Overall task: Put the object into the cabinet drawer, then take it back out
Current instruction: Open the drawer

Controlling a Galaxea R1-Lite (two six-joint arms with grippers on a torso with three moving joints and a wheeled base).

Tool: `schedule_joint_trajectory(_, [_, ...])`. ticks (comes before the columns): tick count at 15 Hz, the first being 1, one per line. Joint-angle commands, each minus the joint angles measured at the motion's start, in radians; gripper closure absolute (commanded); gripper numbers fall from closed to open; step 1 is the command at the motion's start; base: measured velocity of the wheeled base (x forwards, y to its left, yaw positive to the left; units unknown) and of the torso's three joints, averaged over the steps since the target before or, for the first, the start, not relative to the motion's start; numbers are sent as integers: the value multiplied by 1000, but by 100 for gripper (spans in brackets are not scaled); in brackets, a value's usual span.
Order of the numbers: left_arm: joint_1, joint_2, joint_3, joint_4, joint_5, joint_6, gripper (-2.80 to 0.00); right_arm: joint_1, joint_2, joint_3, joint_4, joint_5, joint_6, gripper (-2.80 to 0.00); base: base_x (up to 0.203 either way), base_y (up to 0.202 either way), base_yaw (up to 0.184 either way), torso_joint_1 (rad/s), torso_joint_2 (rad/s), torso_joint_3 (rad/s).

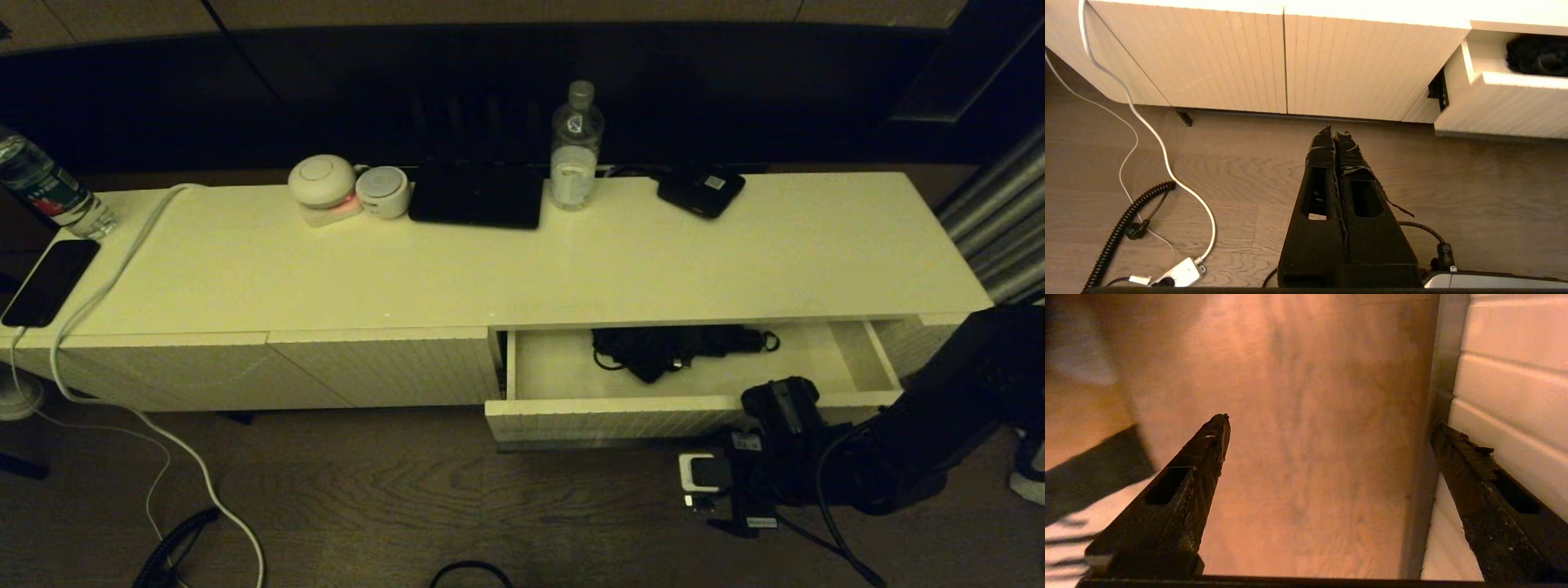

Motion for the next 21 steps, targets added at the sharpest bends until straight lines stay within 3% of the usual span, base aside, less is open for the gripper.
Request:
schedule_joint_trajectory(1, [0,-2,0,0,0,-1,0,9,-81,57,-7,1,-7,-280,0,0,0,0,0,0])
schedule_joint_trajectory(7, [0,-2,0,0,0,-1,0,12,-333,156,0,-1,32,-280,0,0,0,0,0,0])
schedule_joint_trajectory(8, [0,-2,0,0,0,-1,0,10,-404,169,15,-6,52,0,0,0,0,0,0,0])
schedule_joint_trajectory(12, [0,-2,0,0,0,-1,0,-12,-674,152,234,-43,190,0,0,0,0,0,0,0])
schedule_joint_trajectory(16, [0,-2,0,0,0,-1,0,-21,-759,56,413,-87,549,0,0,0,0,0,0,0])
schedule_joint_trajectory(19, [0,-2,0,0,0,-1,0,-4,-752,-81,629,-92,750,0,0,0,0,0,0,0])
schedule_joint_trajectory(21, [0,-2,0,0,0,-1,0,30,-711,-129,683,-94,914,0,0,0,0,0,0,0])
